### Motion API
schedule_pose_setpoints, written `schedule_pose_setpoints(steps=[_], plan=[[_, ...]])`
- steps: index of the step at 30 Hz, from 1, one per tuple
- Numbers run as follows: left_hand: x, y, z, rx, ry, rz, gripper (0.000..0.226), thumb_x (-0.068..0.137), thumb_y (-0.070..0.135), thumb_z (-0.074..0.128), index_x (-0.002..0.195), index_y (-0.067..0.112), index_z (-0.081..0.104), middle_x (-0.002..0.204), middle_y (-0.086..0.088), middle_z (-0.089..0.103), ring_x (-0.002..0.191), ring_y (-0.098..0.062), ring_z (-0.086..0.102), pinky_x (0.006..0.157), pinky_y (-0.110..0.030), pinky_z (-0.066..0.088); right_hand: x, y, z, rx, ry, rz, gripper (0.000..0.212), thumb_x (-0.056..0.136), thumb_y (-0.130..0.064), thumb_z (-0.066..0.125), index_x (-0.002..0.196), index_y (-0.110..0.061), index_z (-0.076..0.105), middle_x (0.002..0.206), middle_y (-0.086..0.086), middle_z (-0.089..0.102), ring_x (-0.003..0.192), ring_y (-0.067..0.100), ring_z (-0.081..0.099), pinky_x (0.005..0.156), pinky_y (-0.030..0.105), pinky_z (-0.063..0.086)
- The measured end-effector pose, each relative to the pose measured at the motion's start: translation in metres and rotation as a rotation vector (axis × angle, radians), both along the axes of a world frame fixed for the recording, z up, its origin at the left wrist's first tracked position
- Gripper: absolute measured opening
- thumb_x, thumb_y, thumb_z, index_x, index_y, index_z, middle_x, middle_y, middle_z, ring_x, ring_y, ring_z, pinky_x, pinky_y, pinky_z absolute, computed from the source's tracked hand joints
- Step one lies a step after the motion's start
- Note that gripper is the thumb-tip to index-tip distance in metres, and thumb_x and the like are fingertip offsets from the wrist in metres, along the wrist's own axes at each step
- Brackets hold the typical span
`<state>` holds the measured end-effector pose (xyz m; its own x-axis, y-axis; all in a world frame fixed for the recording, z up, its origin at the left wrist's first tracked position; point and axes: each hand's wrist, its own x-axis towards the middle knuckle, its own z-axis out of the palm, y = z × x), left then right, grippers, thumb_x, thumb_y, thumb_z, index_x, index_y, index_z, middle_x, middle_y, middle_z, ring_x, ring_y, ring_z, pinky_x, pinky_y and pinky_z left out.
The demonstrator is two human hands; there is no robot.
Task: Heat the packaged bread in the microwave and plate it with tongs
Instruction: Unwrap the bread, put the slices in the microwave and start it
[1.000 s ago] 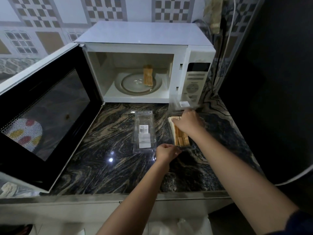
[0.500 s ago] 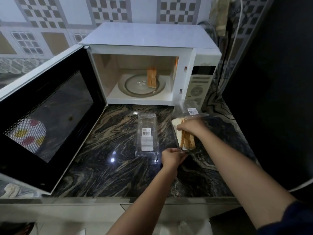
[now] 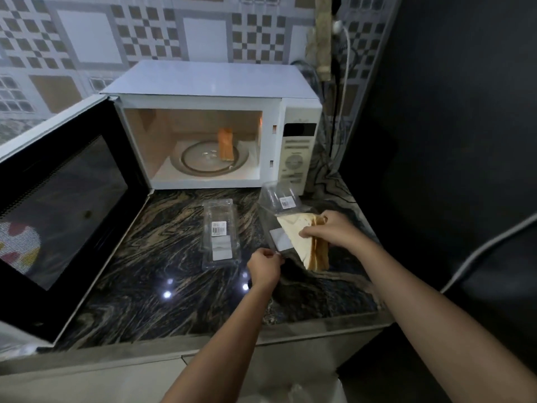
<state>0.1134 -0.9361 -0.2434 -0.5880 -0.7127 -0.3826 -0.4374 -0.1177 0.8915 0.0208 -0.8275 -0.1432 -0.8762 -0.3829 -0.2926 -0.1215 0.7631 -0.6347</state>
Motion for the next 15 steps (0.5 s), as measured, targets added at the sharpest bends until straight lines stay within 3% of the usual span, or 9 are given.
schedule_pose_setpoints(steps=[3,8,13,15], plan=[[0.002,0.004,0.001,-0.037,-0.023,-0.039,0.019,0.088,0.012,0.061,0.104,0.002,0.064,0.1,-0.015,0.07,0.093,-0.024,0.067,0.084,-0.035,0.054,0.006,0.033,-0.005,-0.051,-0.032,-0.051,0.046,0.068,-0.038,0.077,0.099,-0.01,0.057,0.106,0.008,0.06,0.093,0.021,0.057,0.064,0.029,0.043],[0.006,0.015,0.005,-0.134,-0.056,-0.061,0.024,0.092,0.015,0.053,0.109,0.0,0.059,0.109,-0.017,0.065,0.103,-0.031,0.059,0.088,-0.037,0.047,0.015,0.072,-0.013,-0.072,0.013,-0.201,0.05,0.069,-0.038,0.076,0.107,-0.012,0.057,0.109,0.005,0.059,0.099,0.023,0.057,0.081,0.035,0.047],[0.02,0.039,0.01,-0.297,-0.056,-0.141,0.031,0.095,0.018,0.047,0.116,-0.003,0.053,0.125,-0.02,0.052,0.115,-0.032,0.049,0.099,-0.038,0.039,0.023,0.092,-0.014,-0.162,0.039,-0.309,0.065,0.07,-0.038,0.075,0.123,-0.009,0.051,0.122,0.009,0.054,0.108,0.026,0.055,0.076,0.031,0.045],[0.034,0.044,0.004,-0.383,-0.053,-0.191,0.032,0.096,0.017,0.045,0.12,-0.003,0.052,0.134,-0.019,0.045,0.124,-0.031,0.043,0.103,-0.036,0.036,0.026,0.094,-0.013,-0.207,0.095,-0.343,0.061,0.072,-0.036,0.075,0.12,-0.007,0.05,0.12,0.01,0.054,0.106,0.026,0.056,0.074,0.031,0.043]])
